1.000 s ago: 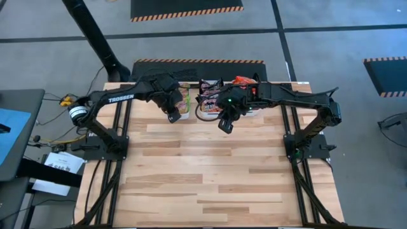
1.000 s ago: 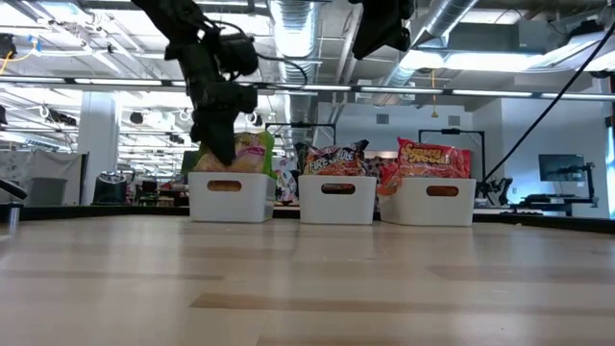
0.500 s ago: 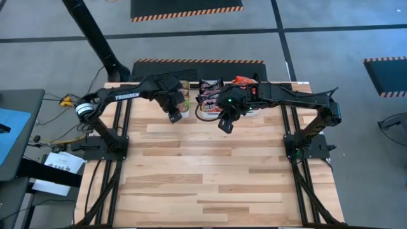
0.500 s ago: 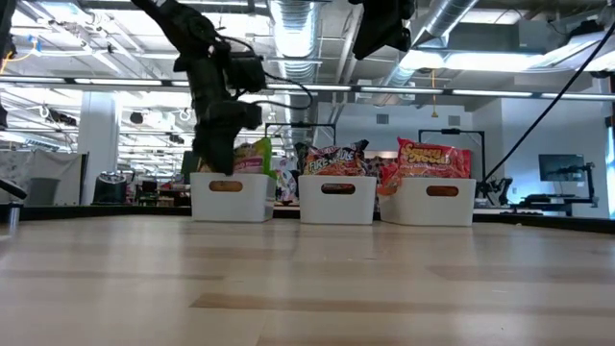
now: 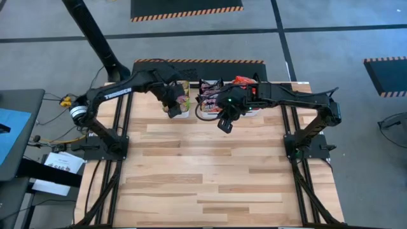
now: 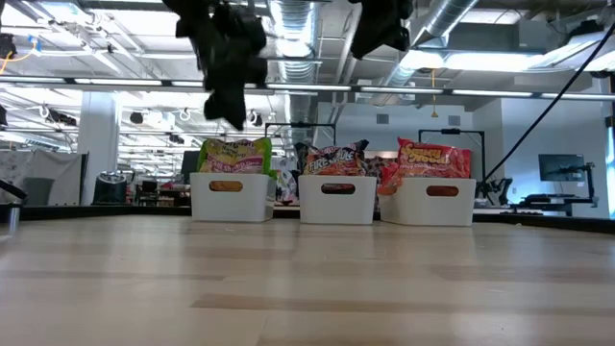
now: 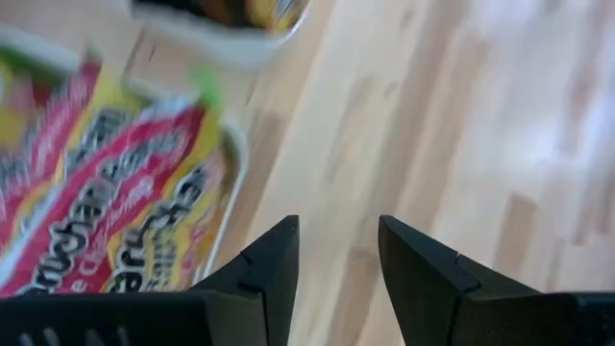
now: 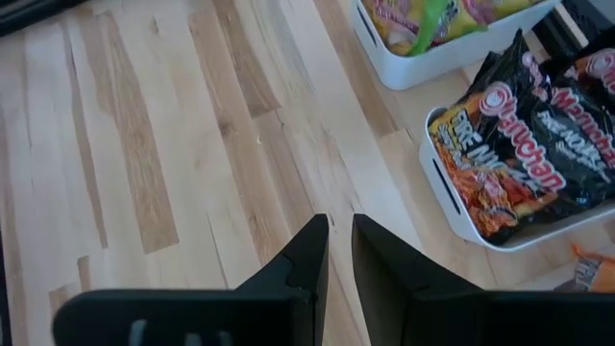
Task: Sort Maruchan noodles
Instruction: Return to Home Position
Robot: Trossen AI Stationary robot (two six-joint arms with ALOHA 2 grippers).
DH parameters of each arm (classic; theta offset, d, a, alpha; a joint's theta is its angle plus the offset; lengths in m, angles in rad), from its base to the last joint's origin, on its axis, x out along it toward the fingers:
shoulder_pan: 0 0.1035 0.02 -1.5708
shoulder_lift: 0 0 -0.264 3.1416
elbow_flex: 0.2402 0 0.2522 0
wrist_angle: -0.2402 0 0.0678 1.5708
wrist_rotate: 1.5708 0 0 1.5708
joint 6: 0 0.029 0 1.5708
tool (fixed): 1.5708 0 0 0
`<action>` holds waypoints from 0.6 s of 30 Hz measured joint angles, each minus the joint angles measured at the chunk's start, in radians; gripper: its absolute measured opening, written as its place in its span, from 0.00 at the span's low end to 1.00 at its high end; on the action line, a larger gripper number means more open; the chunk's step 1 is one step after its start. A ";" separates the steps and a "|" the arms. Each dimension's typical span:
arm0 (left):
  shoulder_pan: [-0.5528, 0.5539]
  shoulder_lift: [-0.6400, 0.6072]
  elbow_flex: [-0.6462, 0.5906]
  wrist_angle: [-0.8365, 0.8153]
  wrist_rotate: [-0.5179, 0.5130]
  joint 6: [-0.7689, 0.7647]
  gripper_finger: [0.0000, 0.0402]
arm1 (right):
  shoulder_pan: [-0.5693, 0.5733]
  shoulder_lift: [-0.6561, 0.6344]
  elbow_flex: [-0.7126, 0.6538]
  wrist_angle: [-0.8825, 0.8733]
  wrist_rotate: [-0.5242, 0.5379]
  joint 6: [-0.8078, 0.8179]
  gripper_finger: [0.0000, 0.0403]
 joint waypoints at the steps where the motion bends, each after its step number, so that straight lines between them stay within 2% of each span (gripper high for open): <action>1: -0.001 -0.018 0.007 0.005 0.016 0.002 0.32 | -0.002 0.000 0.000 0.008 0.000 -0.002 0.18; 13: -0.018 -0.346 0.006 0.072 -0.002 -0.056 0.32 | -0.034 -0.081 -0.014 0.077 -0.005 -0.070 0.18; 18: -0.046 -0.540 -0.149 0.229 -0.049 -0.147 0.32 | -0.046 -0.219 -0.186 0.234 -0.007 -0.045 0.18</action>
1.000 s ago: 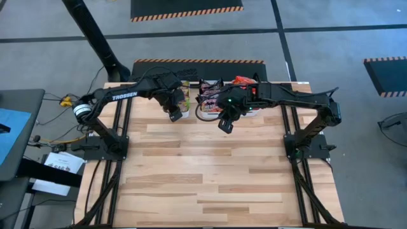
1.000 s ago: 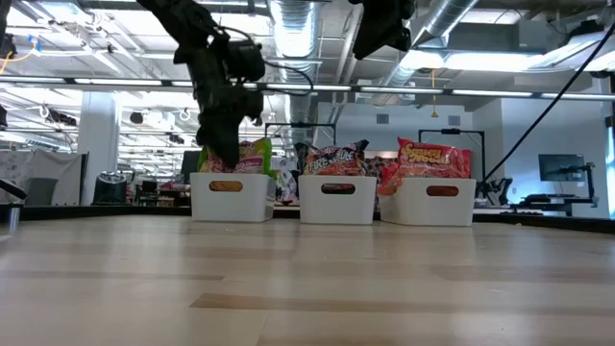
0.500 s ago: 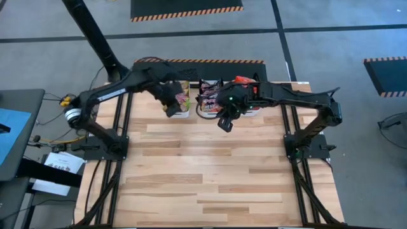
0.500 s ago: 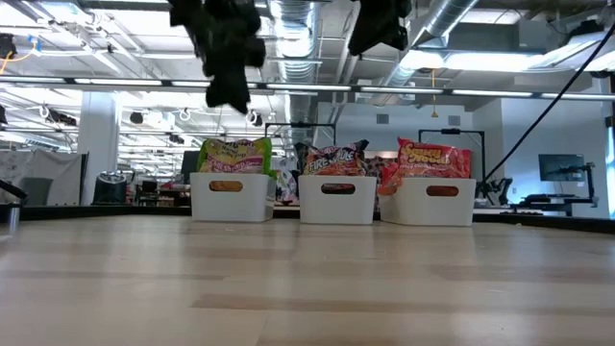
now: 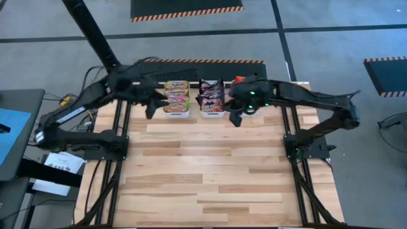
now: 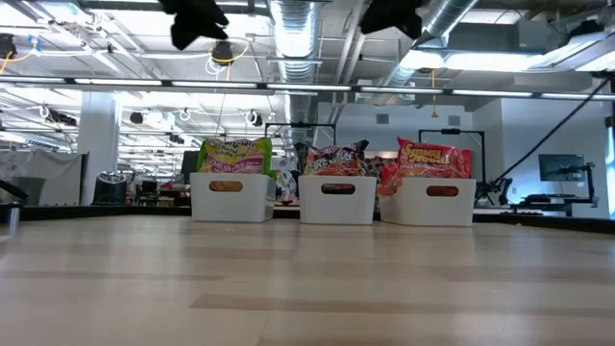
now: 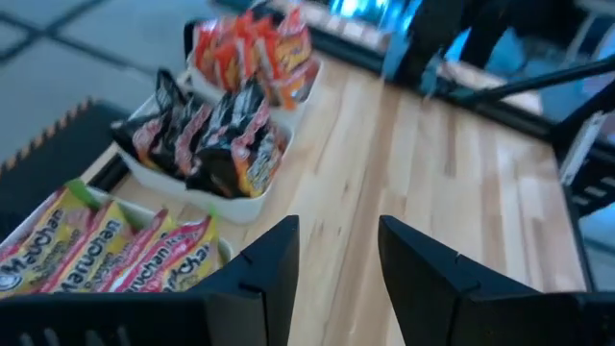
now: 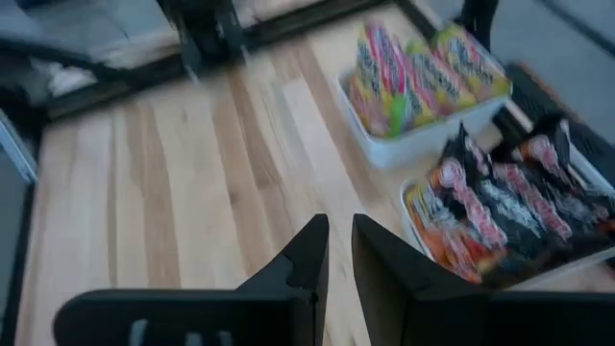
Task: Sort Maruchan noodles
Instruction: Return to Home Position
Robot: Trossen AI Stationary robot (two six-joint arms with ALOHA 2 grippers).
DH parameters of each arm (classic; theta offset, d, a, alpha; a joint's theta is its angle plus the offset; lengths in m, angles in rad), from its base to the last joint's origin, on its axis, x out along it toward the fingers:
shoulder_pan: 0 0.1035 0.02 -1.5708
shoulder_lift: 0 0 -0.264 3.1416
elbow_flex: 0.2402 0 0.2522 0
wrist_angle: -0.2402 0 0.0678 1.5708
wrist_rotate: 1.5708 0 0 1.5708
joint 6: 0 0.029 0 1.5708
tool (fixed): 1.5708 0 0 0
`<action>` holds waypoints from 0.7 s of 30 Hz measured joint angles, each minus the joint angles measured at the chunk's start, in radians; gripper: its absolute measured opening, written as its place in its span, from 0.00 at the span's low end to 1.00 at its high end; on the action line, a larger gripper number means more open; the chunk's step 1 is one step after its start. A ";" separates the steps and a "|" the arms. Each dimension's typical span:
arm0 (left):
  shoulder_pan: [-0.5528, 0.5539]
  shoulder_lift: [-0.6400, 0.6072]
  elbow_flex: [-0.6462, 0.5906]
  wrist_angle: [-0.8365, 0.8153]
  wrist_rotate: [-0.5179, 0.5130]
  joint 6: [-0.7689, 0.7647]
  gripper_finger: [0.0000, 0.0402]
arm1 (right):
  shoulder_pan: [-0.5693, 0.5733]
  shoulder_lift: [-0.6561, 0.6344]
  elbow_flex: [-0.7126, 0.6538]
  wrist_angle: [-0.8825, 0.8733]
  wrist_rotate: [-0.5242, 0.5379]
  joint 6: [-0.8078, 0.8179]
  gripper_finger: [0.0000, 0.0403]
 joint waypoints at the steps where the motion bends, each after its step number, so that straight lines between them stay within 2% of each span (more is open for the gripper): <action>1: -0.004 -0.044 -0.045 0.035 0.001 -0.011 0.32 | -0.002 -0.035 -0.047 0.041 -0.003 0.009 0.18; 7: -0.038 -0.305 -0.295 0.258 -0.003 -0.091 0.32 | -0.031 -0.214 -0.281 0.252 -0.025 0.044 0.18; 10: -0.049 -0.420 -0.392 0.340 -0.038 -0.126 0.32 | -0.031 -0.277 -0.371 0.358 -0.026 0.025 0.18; 15: -0.062 -0.592 -0.507 0.352 -0.080 -0.163 0.32 | -0.030 -0.357 -0.501 0.474 -0.043 0.026 0.18; 21: -0.065 -0.753 -0.619 0.385 -0.085 -0.171 0.32 | -0.032 -0.434 -0.681 0.670 -0.162 0.077 0.18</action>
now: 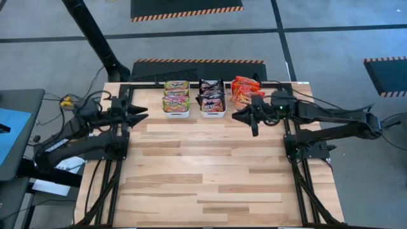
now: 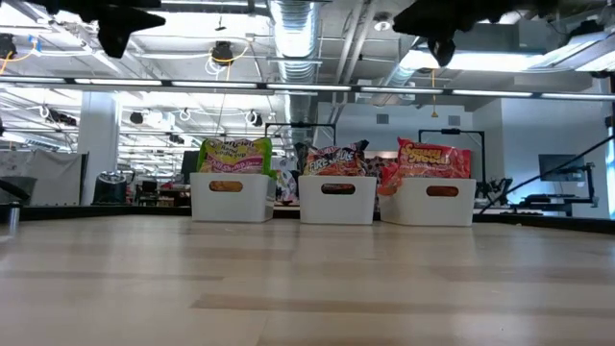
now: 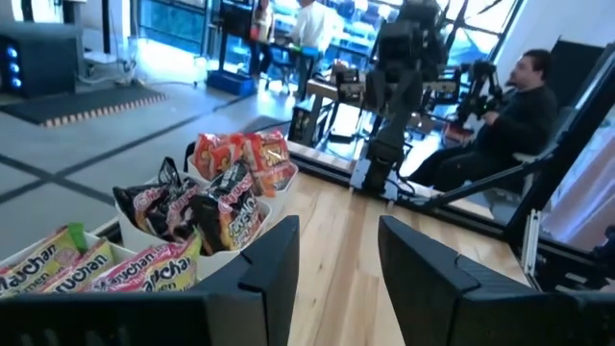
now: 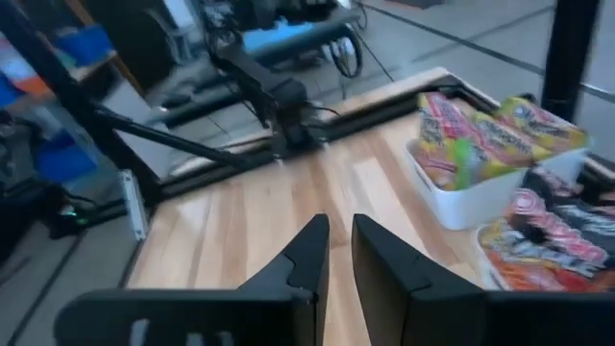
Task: Sort Maruchan noodles
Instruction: Return to Home Position
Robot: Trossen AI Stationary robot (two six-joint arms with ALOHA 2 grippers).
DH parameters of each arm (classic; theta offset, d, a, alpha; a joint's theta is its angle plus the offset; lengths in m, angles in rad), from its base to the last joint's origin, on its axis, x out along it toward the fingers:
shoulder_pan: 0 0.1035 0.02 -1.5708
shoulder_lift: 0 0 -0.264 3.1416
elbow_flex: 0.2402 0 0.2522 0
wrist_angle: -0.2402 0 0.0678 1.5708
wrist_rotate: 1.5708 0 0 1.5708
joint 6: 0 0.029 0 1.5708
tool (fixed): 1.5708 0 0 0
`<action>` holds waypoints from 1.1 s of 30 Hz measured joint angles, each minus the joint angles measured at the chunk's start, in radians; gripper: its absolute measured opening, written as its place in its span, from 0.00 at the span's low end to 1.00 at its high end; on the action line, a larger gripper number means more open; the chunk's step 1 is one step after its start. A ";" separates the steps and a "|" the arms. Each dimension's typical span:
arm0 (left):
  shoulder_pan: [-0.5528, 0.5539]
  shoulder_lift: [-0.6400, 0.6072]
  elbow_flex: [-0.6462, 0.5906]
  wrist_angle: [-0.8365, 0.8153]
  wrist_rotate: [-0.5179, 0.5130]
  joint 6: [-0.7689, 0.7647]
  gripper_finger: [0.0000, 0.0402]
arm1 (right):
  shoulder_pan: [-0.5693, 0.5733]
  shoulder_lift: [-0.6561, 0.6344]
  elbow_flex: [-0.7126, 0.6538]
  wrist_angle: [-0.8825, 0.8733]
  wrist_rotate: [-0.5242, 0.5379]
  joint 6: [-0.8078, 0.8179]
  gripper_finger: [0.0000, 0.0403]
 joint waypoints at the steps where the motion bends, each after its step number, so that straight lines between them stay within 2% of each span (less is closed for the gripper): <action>1: 0.000 -0.023 -0.017 0.003 0.000 -0.001 0.32 | 0.000 -0.011 -0.035 0.041 -0.003 0.009 0.18; 11: 0.000 -0.205 -0.221 0.020 -0.010 -0.005 0.32 | 0.011 -0.073 -0.309 0.284 -0.002 0.061 0.18; 16: 0.000 -0.267 -0.317 0.019 -0.011 -0.021 0.32 | 0.013 -0.076 -0.404 0.390 -0.001 0.082 0.18; 28: 0.000 -0.269 -0.533 0.277 -0.008 -0.002 0.32 | 0.013 -0.075 -0.486 0.399 0.000 0.108 0.18; 33: 0.000 -0.261 -0.562 0.326 -0.074 -0.007 0.32 | 0.022 -0.075 -0.537 0.472 -0.001 0.109 0.17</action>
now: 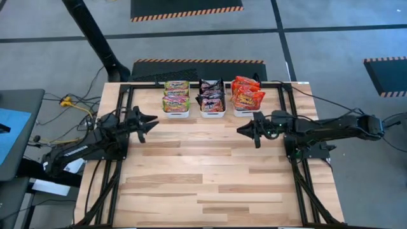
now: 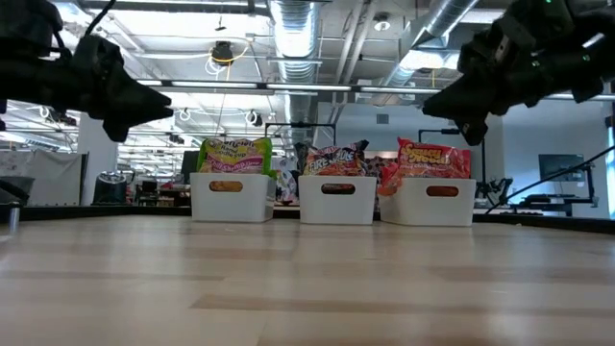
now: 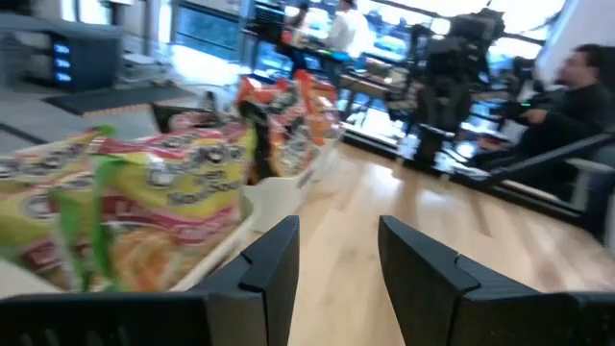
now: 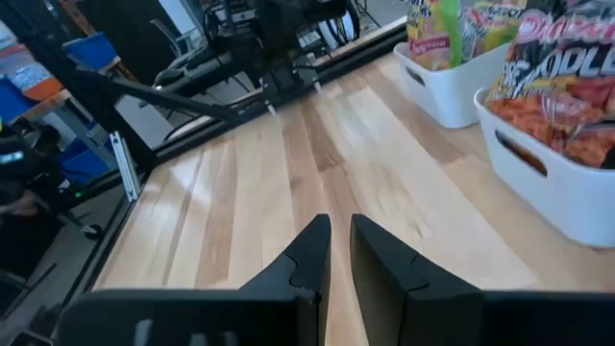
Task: Sort Maruchan noodles
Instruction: Return to Home Position
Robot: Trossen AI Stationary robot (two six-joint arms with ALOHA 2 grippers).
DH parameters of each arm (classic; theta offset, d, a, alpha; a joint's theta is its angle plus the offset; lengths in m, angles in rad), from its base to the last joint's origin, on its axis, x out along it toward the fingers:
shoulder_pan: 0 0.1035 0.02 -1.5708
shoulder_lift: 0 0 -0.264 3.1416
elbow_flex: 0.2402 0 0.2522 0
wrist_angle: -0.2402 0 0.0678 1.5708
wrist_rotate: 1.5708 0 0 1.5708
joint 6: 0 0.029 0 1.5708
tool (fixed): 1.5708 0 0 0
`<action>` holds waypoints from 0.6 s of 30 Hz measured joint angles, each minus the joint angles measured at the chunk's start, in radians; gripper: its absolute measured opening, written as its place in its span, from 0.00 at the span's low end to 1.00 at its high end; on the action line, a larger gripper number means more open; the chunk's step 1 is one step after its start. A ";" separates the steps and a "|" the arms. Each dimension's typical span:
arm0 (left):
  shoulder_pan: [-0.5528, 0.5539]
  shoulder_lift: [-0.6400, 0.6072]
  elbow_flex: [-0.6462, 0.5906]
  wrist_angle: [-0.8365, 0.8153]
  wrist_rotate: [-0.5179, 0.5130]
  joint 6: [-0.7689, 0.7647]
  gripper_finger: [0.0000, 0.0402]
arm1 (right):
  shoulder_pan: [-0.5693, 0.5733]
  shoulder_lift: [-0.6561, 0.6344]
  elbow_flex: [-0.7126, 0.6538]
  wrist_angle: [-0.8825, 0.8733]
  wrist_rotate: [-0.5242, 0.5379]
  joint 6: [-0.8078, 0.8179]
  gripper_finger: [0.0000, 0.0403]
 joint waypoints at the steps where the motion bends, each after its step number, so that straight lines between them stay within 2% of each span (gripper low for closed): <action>1: 0.000 0.000 0.000 -0.003 -0.024 0.005 0.32 | -0.001 -0.003 -0.017 0.017 -0.001 0.000 0.17; 3: 0.000 0.000 0.000 -0.004 -0.056 0.001 0.32 | -0.005 -0.021 -0.049 0.043 0.000 0.004 0.16; 7: 0.000 0.000 0.000 -0.007 -0.054 -0.056 0.32 | -0.020 -0.084 -0.111 0.068 -0.001 0.004 0.16; 13: 0.000 0.000 0.000 -0.016 -0.090 -0.092 0.32 | -0.037 -0.236 -0.196 0.065 -0.007 -0.018 0.16; 18: 0.000 0.000 0.000 -0.024 -0.145 -0.020 0.32 | -0.035 -0.352 -0.238 0.022 -0.025 -0.054 0.16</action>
